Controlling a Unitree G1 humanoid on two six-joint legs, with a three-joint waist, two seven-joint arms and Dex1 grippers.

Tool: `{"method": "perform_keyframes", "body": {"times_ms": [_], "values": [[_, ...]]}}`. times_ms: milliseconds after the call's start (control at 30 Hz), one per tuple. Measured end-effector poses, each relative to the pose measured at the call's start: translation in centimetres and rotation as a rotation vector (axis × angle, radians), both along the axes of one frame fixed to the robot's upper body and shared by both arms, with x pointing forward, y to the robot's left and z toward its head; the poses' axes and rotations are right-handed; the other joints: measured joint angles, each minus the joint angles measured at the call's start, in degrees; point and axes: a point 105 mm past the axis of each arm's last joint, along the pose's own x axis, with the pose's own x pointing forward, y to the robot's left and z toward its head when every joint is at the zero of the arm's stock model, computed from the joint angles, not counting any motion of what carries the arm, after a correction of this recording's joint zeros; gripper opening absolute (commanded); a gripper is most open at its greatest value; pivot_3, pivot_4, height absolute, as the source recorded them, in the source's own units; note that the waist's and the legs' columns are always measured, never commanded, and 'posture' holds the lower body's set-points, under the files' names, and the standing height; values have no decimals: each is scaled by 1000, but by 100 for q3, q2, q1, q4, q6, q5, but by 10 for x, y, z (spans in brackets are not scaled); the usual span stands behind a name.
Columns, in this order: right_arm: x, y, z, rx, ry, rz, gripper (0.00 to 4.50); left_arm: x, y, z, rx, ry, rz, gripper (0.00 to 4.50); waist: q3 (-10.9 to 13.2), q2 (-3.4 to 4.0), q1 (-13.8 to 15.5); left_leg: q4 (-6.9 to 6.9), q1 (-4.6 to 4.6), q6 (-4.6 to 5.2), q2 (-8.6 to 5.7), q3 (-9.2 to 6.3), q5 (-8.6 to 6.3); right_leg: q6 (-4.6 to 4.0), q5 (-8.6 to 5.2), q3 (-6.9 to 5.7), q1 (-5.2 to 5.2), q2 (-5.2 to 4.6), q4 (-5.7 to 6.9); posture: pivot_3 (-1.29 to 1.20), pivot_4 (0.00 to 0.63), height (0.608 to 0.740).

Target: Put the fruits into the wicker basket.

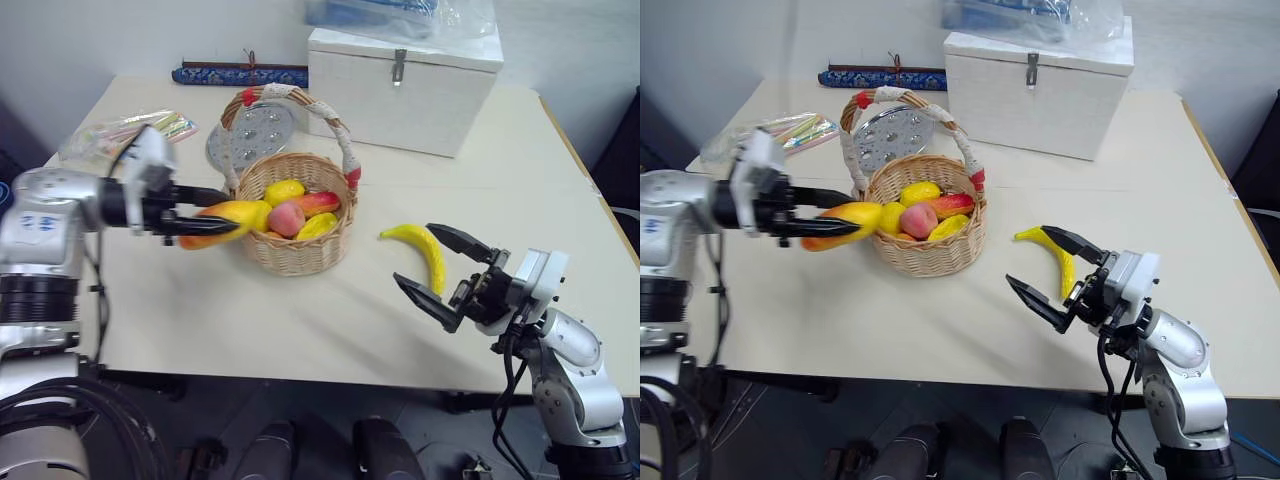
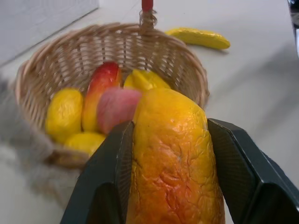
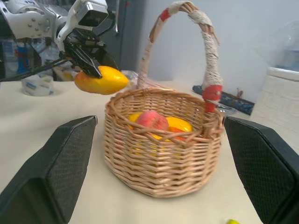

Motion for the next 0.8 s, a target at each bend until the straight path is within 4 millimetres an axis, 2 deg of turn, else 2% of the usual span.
{"method": "perform_keyframes", "body": {"times_ms": [133,200,367,400,567,700,800], "values": [[-5,-12,-11,-9,46,-48,4500,10,-29,11,-119,-61,14,2117,0,1,22,0,1,3,-1,15,-2,2,1,2,-1,1,-3,0,150,740],[-7,-13,-11,-11,47,-53,4500,12,-34,9,-140,-67,24,2848,0,1,18,3,2,3,-1,17,-2,3,1,2,-1,1,-1,0,150,740],[-11,-14,-7,-3,35,-80,4500,18,-46,11,-212,-104,51,4330,0,1,27,10,1,3,-1,17,-2,4,2,1,0,1,-1,0,150,740],[-11,-15,-8,-2,39,-84,4500,18,-46,11,-212,-107,55,4450,0,1,27,8,2,3,-1,16,-3,4,2,2,0,1,-1,0,150,740],[-11,-15,-8,9,50,-87,4500,17,-44,6,-219,-91,65,4450,0,1,31,9,2,3,-2,16,-3,4,2,1,0,2,-2,0,150,740],[-7,-18,-4,-9,52,-81,4500,-6,-39,15,-234,-133,-36,4450,0,2,8,7,2,-1,2,18,-6,3,2,4,-1,-1,-6,0,150,740],[-2,-36,-7,-46,85,-121,4500,-26,-18,21,-212,-158,-61,4450,1,3,17,4,5,-3,7,17,-8,3,2,5,0,-1,-8,0,150,740]]}}
